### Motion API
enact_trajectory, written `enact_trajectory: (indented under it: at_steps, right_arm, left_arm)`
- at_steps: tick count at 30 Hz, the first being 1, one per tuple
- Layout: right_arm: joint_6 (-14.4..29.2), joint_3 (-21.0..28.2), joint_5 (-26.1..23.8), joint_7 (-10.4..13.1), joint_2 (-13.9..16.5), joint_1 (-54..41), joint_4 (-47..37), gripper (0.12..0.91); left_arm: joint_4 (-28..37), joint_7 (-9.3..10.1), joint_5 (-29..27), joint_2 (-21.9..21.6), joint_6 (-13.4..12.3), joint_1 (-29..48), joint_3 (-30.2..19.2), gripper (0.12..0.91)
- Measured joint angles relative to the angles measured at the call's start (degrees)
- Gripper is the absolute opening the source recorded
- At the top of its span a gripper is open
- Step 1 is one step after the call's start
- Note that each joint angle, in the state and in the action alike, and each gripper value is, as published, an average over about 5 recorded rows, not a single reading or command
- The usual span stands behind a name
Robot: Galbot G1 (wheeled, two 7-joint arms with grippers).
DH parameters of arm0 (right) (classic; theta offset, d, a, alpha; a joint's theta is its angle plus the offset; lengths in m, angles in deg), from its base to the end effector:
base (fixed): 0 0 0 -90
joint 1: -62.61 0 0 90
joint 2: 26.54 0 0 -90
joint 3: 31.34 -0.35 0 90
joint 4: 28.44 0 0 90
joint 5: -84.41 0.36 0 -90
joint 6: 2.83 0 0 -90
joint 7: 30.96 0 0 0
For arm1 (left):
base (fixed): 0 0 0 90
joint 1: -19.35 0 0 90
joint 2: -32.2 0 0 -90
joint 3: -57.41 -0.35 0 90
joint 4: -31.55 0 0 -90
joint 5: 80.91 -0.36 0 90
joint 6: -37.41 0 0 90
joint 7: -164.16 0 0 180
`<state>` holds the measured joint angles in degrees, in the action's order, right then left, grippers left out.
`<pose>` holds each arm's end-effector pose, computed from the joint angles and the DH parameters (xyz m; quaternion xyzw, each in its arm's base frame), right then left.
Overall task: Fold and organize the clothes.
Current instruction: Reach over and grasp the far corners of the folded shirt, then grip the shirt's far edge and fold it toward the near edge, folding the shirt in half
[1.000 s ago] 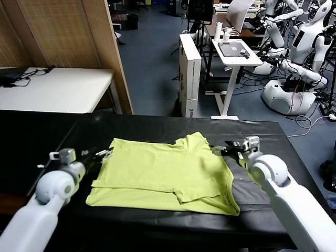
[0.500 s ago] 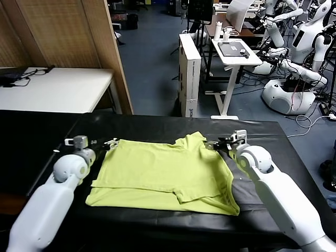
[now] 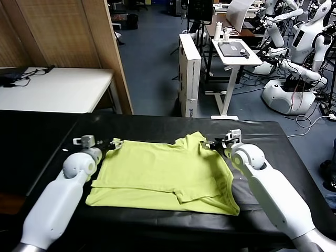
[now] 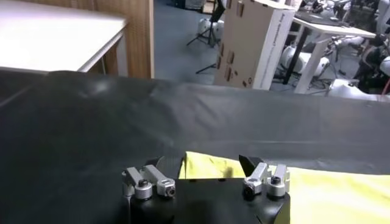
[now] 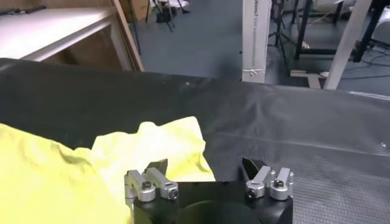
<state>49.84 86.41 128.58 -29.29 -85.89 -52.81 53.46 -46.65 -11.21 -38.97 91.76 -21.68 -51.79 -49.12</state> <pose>0.4692 -0.0615 -0.2524 0.1636 -0.9402 -0.0014 0.2987 0.4542 0.1282 -0.2845 -0.0467 -0.9607 0.0420 0.2705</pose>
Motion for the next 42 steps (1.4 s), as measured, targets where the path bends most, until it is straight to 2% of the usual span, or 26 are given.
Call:
enact_trajectory:
  at_steps: [5, 7, 10, 15, 23, 29, 42]
  right_arm:
    - [0.3, 0.5, -0.5, -0.6, -0.6, -0.6, -1.0, 0.345]
    - [0.6, 0.5, -0.8, -0.9, -0.8, -0.7, -1.1, 0.245]
    - [1.2, 0.3, -0.9, -1.0, -0.8, -0.7, -0.8, 0.168]
    - [1.9, -0.5, -0.9, -0.8, -0.7, -0.1, 0.6, 0.139]
    - [2.0, -3.5, 0.6, -0.1, 1.1, 3.0, 5.8, 0.139]
    - [1.6, -6.5, 3.0, 0.0, 4.3, 6.9, 11.5, 0.139]
    - [-1.9, -12.8, 6.7, 0.2, 12.9, 18.8, 27.9, 0.139]
  left_arm:
    - [0.3, -0.09, -0.3, 0.1, 0.0, 0.0, -0.1, 0.426]
    - [0.4, -0.19, -0.5, 0.1, -0.1, 0.0, -0.1, 0.293]
    - [0.4, -0.41, -0.9, 0.0, -0.3, -0.1, -0.1, 0.169]
    - [0.0, -0.67, -1.6, 0.1, -0.8, -0.4, 0.2, 0.148]
    - [-3.9, 0.26, -0.1, -1.3, -0.2, -2.3, 1.8, 0.147]
    - [-10.8, 0.63, 2.2, -4.2, 0.2, -7.1, 4.8, 0.147]
    - [-26.2, 0.72, 3.1, -9.8, -0.1, -23.9, 14.7, 0.147]
